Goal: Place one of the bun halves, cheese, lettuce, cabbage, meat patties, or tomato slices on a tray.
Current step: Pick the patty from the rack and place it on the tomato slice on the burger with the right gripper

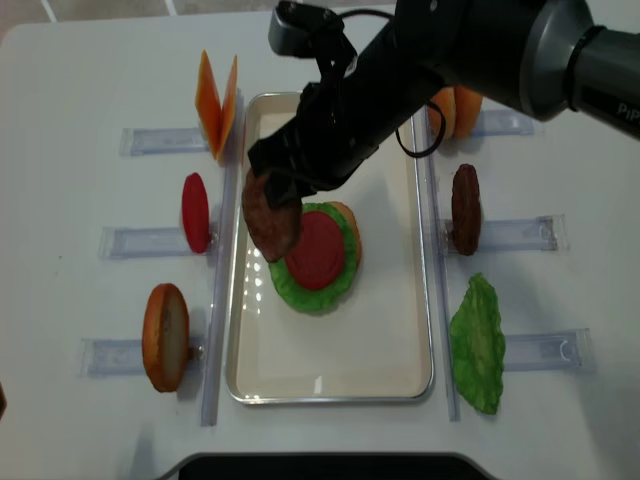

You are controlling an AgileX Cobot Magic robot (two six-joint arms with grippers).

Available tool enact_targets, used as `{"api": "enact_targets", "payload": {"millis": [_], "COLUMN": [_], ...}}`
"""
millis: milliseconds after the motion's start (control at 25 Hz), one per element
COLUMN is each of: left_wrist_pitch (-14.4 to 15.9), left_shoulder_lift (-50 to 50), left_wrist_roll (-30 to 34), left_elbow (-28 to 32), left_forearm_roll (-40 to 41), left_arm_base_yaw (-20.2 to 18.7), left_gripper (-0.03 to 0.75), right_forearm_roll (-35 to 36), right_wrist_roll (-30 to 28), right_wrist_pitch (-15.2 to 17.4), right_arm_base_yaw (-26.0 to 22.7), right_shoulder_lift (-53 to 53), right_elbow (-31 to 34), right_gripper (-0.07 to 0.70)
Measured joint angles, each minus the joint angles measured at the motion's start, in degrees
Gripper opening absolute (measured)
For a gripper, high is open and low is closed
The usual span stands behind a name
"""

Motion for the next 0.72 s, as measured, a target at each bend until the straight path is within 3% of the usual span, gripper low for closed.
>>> {"api": "enact_targets", "payload": {"millis": [360, 720], "left_wrist_pitch": [0.0, 0.0], "left_shoulder_lift": [0.0, 0.0], "left_wrist_roll": [0.0, 0.0], "left_elbow": [0.0, 0.0], "left_forearm_roll": [0.05, 0.05], "left_arm_base_yaw": [0.0, 0.0], "left_gripper": [-0.007, -0.007], "right_forearm_roll": [1.06, 1.62], "right_wrist_roll": [-3.03, -3.12], "right_wrist_pitch": [-7.14, -7.66], "right_arm_base_yaw": [-1.04, -1.09], "right_shoulder_lift": [0.38, 2.35], "right_elbow": [7.91, 7.97], "right_gripper": [0.108, 0.108]}}
